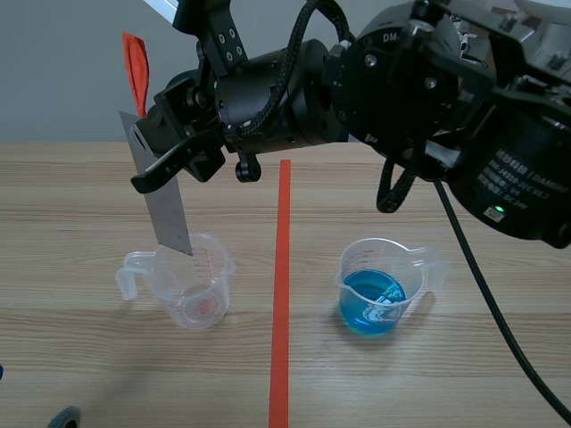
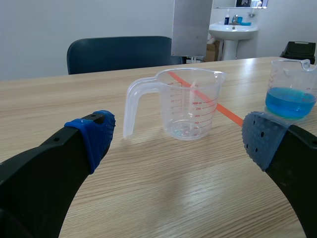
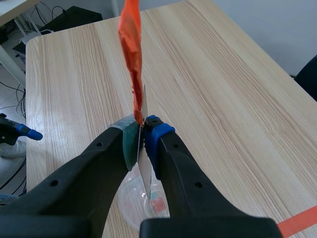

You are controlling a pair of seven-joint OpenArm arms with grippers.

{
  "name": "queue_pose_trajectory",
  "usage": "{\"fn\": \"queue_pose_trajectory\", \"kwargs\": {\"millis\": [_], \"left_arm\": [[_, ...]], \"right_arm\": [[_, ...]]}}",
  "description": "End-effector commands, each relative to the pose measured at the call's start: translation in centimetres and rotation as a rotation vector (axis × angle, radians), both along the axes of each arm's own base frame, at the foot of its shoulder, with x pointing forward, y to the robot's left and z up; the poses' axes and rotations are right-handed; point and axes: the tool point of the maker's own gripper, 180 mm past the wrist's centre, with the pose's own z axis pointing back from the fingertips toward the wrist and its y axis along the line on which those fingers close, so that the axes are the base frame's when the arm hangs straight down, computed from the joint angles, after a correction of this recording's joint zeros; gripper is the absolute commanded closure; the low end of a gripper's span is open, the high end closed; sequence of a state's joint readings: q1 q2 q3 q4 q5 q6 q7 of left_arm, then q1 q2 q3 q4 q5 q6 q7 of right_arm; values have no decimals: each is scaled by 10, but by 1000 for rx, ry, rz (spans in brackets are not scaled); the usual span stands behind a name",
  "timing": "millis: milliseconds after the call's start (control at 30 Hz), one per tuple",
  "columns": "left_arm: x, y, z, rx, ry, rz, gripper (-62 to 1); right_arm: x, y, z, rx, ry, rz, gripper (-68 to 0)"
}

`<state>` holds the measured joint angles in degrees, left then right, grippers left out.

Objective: Do the redox reaction experiment. put the plate into the left beaker

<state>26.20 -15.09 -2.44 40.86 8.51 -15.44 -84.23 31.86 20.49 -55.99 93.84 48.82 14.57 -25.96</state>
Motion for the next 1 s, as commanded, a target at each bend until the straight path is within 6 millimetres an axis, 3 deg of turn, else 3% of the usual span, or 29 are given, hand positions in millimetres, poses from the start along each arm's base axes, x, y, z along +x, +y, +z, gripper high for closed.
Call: {"fn": "queue_pose_trajectory", "kwargs": {"millis": [0, 467, 967], "left_arm": [[-2, 3, 4, -5, -13, 5, -540], [-2, 3, 4, -5, -13, 5, -540], [-2, 3, 4, -5, -12, 5, -540]], "right_arm": [[4, 1, 15, 21, -40, 2, -6], [3, 0, 11, 9, -44, -2, -6], [-1, -4, -17, -31, -19, -26, -6]]}}
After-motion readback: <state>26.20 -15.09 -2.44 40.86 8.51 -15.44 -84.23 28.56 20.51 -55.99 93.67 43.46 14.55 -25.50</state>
